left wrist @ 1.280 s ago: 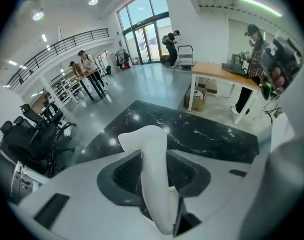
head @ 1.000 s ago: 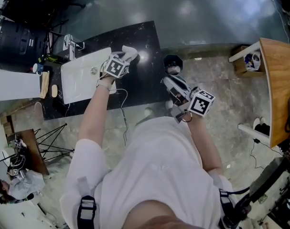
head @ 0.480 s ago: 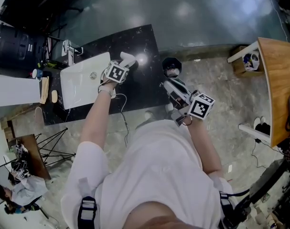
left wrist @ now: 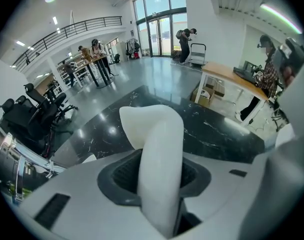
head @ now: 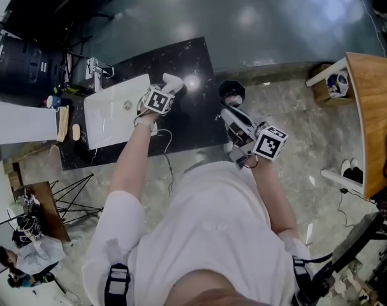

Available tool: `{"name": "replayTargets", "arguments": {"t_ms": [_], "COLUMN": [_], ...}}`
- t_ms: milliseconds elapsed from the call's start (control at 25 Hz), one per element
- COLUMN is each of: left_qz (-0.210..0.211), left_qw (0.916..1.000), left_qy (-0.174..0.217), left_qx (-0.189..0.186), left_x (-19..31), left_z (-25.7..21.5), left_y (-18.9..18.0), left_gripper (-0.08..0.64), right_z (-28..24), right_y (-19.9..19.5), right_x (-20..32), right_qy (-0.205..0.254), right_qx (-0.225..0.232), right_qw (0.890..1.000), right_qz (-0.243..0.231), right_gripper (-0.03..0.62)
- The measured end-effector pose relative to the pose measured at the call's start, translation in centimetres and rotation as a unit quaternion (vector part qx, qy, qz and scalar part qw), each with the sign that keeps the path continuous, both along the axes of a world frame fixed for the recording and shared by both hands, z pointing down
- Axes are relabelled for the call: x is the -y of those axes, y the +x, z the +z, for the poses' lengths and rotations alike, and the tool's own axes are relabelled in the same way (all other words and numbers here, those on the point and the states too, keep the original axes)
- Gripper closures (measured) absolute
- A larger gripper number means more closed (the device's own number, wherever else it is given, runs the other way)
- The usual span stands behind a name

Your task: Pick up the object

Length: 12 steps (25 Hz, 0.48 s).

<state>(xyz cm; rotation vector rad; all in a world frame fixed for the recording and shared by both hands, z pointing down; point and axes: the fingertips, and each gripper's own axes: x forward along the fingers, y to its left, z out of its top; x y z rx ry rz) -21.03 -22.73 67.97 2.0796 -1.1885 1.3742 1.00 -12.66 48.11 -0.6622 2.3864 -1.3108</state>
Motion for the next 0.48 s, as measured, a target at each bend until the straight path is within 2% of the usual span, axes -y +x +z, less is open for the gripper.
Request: {"name": "replayTargets", "arguments": {"t_ms": [320,480], "left_qz": [-0.006,-0.005], "left_qw": [0.9999,0.9996], "left_qy": [0.010,0.027], "left_qx": [-0.004,0.003], "left_x": [0.17,0.47], "left_z": [-0.24,-0.76], "left_y": [0.13,0.33], "left_gripper": [0.407,0.408], "right_z": [-0.25,-0.65], "right_y": [-0.53,-0.75], "right_x": [0.22,0.13], "right_qy": [0.003,0.007], "right_qx": [0.001,0.000], "right_qw": [1.000,1.000], "right_qz": [-0.005,-0.009], "right_gripper": [0.514,0.514]}}
